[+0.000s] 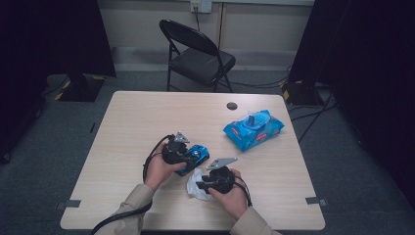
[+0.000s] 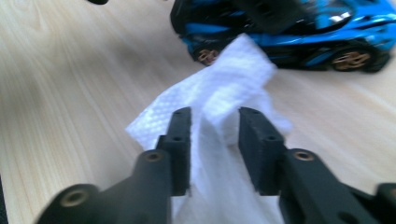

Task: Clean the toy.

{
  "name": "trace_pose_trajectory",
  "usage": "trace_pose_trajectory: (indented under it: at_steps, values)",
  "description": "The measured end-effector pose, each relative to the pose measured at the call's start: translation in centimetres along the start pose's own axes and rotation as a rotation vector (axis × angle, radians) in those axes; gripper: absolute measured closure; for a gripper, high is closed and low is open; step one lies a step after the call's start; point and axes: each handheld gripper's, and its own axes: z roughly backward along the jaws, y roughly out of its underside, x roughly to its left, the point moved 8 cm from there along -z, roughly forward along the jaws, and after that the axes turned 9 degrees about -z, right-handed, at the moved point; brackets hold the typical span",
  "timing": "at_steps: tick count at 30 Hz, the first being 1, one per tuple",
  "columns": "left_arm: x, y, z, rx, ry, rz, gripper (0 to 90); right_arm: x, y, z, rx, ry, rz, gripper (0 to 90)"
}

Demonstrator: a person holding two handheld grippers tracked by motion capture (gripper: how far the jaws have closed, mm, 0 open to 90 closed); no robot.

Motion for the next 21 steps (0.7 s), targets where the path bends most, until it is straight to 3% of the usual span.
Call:
trace_pose_trajectory:
  at_steps: [3, 8, 11, 14, 18, 21]
  values:
    - [0.2, -0.3, 0.7, -0.013, -0.008, -0.007, 33.3, -0.6, -0.6, 1.0, -0.035, 0.011, -0.013, 58.3]
    - [0.0, -0.9, 2.8, -0.073, -0.006, -0.028, 31.8, -2.4, -1.6, 2.9, -0.104, 0.077, -0.018, 49.3]
    - [-1.0, -0.7, 3.9, -0.095, 0.016, -0.041, 32.6, -3.5, -2.0, 3.9, -0.133, 0.106, -0.034, 44.4]
    - [-2.4, 0.1, 4.7, -0.105, 0.048, -0.09, 36.9, -4.3, -2.3, 4.5, -0.149, 0.133, -0.031, 40.3]
    - [-4.8, 1.2, 5.2, -0.129, 0.108, -0.125, 39.1, -5.2, -2.8, 4.8, -0.166, 0.17, -0.03, 37.6]
    - [-6.2, 2.3, 5.1, -0.123, 0.131, -0.169, 40.3, -5.6, -3.0, 4.6, -0.169, 0.171, -0.053, 33.0]
